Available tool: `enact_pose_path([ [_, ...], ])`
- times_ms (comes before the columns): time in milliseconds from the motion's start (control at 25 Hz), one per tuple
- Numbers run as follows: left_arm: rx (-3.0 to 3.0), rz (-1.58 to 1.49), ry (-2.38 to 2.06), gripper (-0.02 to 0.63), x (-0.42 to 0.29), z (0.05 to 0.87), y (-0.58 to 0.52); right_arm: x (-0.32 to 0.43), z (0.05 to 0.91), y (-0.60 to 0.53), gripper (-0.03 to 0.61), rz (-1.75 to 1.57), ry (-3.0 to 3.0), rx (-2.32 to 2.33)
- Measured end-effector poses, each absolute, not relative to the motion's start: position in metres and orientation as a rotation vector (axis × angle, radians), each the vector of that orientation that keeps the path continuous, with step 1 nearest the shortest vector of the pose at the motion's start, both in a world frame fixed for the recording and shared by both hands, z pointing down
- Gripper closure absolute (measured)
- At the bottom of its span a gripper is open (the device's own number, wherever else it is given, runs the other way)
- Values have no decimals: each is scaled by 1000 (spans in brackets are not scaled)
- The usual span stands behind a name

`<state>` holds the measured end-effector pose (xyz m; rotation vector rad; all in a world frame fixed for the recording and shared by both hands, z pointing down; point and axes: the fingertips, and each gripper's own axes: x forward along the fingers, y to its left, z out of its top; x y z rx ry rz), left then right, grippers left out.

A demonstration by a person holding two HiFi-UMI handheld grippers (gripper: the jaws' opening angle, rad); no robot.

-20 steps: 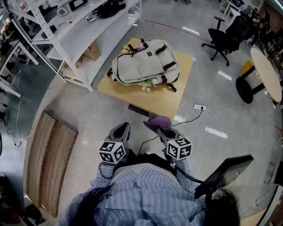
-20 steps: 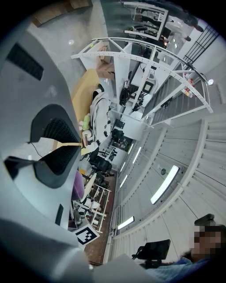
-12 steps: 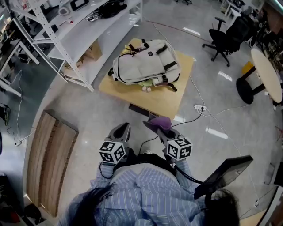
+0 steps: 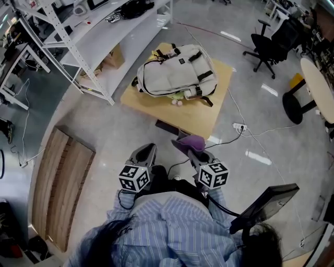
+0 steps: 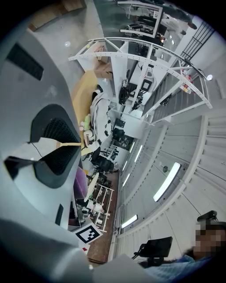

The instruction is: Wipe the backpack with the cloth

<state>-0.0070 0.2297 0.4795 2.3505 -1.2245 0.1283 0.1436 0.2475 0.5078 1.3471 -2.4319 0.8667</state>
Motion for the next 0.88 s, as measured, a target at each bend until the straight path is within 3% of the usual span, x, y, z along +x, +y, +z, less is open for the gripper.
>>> enact_pose_path([
  [440,2312,167,-1237,592,-27,489,207,125,520,227,529,926,-2432,1312],
  [880,2314,185,-1148,592,-24,504,74,119,522,114,529,974,-2381,1333],
])
